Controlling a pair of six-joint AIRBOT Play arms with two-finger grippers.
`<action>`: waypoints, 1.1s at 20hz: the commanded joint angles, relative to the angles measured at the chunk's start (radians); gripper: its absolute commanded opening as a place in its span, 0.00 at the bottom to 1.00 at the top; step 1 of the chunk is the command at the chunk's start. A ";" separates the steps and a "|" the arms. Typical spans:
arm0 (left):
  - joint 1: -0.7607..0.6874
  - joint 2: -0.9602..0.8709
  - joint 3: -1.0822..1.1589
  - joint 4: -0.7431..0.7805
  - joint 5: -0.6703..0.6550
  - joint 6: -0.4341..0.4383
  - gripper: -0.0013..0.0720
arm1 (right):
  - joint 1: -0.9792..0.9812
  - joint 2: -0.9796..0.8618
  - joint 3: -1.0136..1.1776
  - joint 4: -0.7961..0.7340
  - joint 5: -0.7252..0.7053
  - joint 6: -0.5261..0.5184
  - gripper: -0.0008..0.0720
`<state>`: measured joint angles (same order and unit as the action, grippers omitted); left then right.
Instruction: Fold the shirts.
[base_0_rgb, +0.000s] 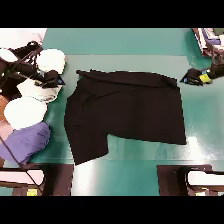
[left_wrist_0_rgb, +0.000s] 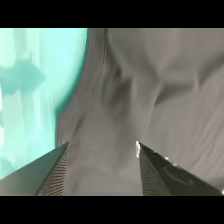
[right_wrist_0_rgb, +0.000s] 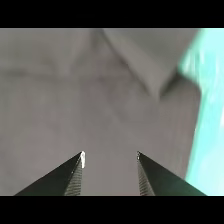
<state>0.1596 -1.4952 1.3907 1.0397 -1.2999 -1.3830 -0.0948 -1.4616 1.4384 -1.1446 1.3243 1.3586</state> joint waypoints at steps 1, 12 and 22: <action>0.011 0.150 -0.225 0.036 -0.039 -0.007 0.69 | -0.051 0.150 -0.177 0.001 0.029 -0.018 0.54; 0.008 0.294 -0.698 0.010 0.139 0.003 0.69 | -0.190 0.465 -0.444 0.002 0.062 -0.040 0.54; -0.095 0.296 -0.633 -0.022 0.190 0.004 0.05 | -0.256 0.515 -0.637 -0.037 0.146 -0.041 0.54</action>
<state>0.0742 -1.2015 0.7139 1.0348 -1.0843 -1.3785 -0.3180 -0.9527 0.8787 -1.1637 1.4322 1.3174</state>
